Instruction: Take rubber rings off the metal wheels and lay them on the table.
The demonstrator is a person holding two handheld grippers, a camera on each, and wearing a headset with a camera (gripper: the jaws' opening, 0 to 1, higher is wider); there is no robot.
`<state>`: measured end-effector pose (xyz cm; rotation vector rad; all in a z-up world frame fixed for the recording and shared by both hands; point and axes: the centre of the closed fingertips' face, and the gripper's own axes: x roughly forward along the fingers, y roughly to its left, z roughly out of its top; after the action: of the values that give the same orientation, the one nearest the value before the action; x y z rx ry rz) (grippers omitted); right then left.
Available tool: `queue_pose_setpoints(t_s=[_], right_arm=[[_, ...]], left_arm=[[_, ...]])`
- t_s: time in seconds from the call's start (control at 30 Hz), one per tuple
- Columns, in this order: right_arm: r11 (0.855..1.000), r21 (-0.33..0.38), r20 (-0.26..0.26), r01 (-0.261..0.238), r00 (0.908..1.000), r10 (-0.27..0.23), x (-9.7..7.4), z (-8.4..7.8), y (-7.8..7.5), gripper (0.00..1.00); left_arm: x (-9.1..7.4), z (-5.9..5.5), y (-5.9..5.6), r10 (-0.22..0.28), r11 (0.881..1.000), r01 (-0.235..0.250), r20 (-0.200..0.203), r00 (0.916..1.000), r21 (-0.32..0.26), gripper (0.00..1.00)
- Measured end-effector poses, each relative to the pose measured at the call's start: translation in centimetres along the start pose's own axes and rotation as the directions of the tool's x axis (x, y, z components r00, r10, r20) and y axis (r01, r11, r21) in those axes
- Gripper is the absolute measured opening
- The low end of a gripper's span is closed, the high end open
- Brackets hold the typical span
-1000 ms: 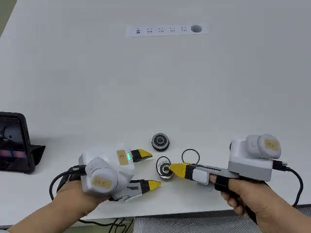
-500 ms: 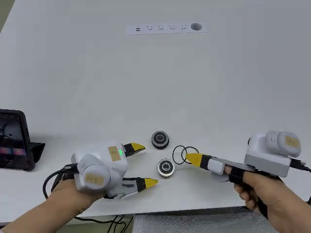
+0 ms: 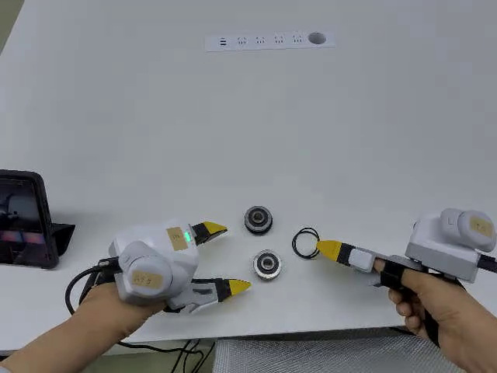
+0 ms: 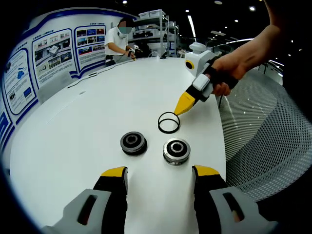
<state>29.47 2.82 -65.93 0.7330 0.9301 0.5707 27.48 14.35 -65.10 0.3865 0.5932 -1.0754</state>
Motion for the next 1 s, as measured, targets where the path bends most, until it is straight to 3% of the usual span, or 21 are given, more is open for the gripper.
queue_pose_setpoints(t_s=[0.17,0.33,0.47,0.6,1.0], right_arm=[[0.996,-0.075,-0.017,0.044,0.9988,-0.046,0.0,-0.2,-0.5,0.06],[0.979,-0.192,-0.046,0.070,0.9957,-0.080,-0.1,-0.4,-0.6,0.11],[0.967,-0.241,-0.039,0.082,0.9948,-0.094,-0.1,-0.2,-0.4,0.16],[0.957,-0.273,-0.022,0.096,0.9942,-0.106,-0.2,0.4,-0.5,0.19],[0.968,-0.242,0.002,0.065,0.9978,-0.066,0.5,1.3,0.7,0.22]], left_arm=[[0.1,0.0,0.1,0.000,1.000,0.000,-0.004,1.0000,0.002,0.54],[0.1,0.0,0.2,0.002,1.000,-0.002,-0.006,1.0000,0.002,0.53],[0.1,0.0,0.3,0.004,1.000,-0.004,-0.007,1.0000,0.002,0.53],[0.0,0.0,0.5,0.011,1.000,-0.011,-0.007,0.9999,0.003,0.52],[0.0,1.3,2.8,0.071,0.997,-0.070,0.025,0.9972,-0.043,0.43]])
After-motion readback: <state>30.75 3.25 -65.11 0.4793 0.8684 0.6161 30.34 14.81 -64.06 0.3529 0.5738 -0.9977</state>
